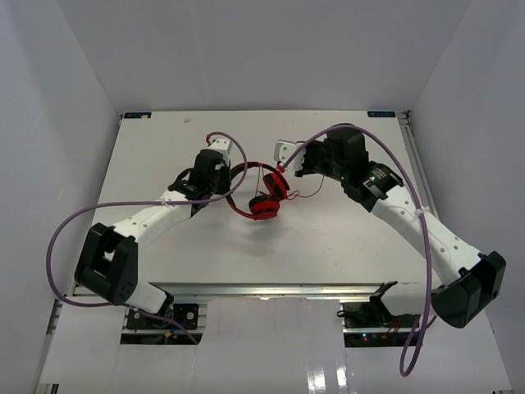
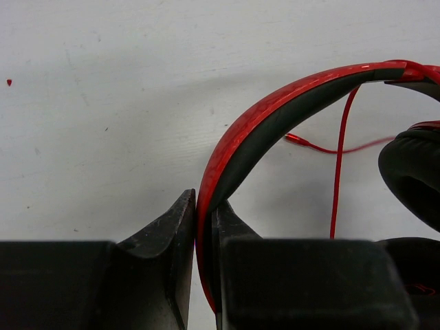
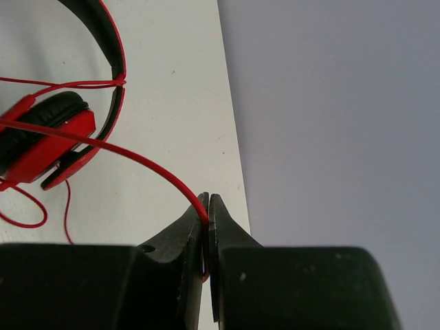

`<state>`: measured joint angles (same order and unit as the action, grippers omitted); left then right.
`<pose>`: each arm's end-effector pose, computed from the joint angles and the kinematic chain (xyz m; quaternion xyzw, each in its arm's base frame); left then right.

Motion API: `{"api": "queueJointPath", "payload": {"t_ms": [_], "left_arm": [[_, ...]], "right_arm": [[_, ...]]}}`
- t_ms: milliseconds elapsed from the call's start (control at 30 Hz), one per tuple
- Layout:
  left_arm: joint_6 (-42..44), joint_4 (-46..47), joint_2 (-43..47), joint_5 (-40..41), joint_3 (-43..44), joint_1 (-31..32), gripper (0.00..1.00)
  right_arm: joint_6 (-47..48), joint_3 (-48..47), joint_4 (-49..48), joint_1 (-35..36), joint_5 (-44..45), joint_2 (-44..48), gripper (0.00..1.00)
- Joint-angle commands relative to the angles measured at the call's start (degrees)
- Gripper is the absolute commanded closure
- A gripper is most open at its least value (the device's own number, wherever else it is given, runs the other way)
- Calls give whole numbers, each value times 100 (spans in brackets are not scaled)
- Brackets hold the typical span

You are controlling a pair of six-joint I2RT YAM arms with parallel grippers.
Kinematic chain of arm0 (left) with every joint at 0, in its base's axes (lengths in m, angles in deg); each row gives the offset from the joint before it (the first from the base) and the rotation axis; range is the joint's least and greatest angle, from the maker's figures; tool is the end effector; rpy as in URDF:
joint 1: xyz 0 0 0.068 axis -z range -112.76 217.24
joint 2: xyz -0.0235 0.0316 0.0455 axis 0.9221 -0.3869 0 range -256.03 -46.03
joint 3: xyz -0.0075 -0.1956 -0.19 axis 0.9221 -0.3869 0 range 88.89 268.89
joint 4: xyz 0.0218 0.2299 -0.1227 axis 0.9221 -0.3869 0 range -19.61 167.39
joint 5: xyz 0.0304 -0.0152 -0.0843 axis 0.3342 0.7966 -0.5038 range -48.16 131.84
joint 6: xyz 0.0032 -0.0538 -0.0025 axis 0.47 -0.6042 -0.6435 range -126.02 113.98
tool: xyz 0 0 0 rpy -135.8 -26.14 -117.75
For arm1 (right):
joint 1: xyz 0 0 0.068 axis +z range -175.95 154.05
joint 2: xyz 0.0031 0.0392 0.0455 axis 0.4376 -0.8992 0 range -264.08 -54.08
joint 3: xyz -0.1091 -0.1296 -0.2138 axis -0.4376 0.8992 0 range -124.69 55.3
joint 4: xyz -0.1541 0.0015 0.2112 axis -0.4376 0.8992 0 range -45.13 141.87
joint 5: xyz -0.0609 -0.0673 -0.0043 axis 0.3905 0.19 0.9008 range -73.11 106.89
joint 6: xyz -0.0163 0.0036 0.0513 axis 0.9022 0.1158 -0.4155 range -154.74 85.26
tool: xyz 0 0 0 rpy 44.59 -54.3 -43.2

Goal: Wrap the headphones

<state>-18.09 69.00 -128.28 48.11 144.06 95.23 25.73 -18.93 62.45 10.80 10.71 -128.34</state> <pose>0.2835 -0.1462 0.2535 0.0981 0.8825 -0.1110 0.4464 0.2361 0.1811 0.3943 -0.6256 0.5089 -0.0786 0.5861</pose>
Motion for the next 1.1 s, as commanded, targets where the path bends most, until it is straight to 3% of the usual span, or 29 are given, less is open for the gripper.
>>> {"api": "queueJointPath", "payload": {"t_ms": [0,333,533,1067], "left_arm": [[276,871,732,-1284,-47,17,100],[192,1085,1140,-2146,-164,40,100],[-38,1094,1359,-2321,-70,40,100],[-903,1099,1440,-3079,641,170,100]], "right_arm": [[-79,21,-414,-159,-415,-191,92],[-860,-92,-446,-796,-1271,-584,92],[-1281,29,-369,-1299,-2354,-634,92],[-2868,49,-658,-1381,-4309,-1421,87]]}}
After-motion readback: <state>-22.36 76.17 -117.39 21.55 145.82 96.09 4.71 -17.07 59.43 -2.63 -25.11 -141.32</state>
